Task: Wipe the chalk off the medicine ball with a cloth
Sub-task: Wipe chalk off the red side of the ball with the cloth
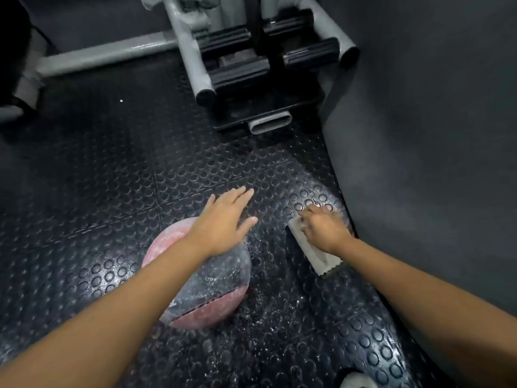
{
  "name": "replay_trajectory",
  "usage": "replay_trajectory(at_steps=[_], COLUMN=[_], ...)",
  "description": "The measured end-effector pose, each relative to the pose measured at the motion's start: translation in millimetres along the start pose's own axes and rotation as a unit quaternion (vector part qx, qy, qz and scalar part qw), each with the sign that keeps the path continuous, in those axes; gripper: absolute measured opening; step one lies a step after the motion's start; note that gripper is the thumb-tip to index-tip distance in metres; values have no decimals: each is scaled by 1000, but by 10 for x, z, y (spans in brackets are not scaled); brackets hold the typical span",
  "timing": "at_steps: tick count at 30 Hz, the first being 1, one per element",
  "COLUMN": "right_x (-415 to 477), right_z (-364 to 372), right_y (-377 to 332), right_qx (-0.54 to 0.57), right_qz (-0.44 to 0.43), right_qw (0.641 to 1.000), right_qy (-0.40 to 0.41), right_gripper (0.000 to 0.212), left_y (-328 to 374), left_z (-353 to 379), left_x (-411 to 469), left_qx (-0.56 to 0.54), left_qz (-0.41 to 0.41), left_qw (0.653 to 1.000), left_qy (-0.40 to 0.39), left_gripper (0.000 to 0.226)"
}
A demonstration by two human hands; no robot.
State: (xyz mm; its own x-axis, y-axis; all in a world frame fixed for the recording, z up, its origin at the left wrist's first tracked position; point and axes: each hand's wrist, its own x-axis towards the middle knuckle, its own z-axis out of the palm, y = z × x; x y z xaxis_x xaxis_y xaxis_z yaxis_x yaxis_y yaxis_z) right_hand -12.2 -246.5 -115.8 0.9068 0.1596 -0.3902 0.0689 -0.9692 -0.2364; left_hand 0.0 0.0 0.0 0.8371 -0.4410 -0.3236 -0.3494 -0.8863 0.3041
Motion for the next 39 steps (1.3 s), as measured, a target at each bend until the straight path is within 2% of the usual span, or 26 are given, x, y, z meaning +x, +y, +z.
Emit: replay_trajectory(at_steps=[8,12,15,19,22,24,27,31,35,36,39], right_x=[232,322,353,360,339,298,227,12,-209,-264,-387], right_z=[140,157,167,141,-24,-201,-511,-894,-1315,-1426,-1730], right_y=[-18,-10,-8,-52,-133,-194,-235,-296,-598,-710,-1046], right_qx=[-78,-114,-138,-110,-98,-96,-21,97,166,179,212], right_qz=[-32,-44,-64,-60,-70,-69,-52,-92,-163,-178,-211], right_qw=[994,989,987,992,992,993,998,991,972,966,951], right_qy=[-76,-88,-47,-24,-24,-23,-28,-18,44,53,80], right_gripper=[63,63,54,35,7,16,11,32,13,13,22], left_y=[-55,-114,-140,-139,-127,-110,-94,-10,136,164,175], left_z=[109,122,123,118,99,64,-13,-129,-304,-360,-552], left_x=[34,19,22,28,46,57,51,-11,-111,-146,-272], left_qx=[7,5,14,17,14,18,10,-48,-129,-153,-248], left_qz=[8,5,5,12,18,23,27,34,27,23,18], left_qw=[1000,1000,1000,1000,1000,1000,1000,998,991,988,964], left_qy=[12,8,5,-3,-8,-11,-6,4,15,28,94], left_gripper=[63,62,62,61,61,60,58,60,64,59,26])
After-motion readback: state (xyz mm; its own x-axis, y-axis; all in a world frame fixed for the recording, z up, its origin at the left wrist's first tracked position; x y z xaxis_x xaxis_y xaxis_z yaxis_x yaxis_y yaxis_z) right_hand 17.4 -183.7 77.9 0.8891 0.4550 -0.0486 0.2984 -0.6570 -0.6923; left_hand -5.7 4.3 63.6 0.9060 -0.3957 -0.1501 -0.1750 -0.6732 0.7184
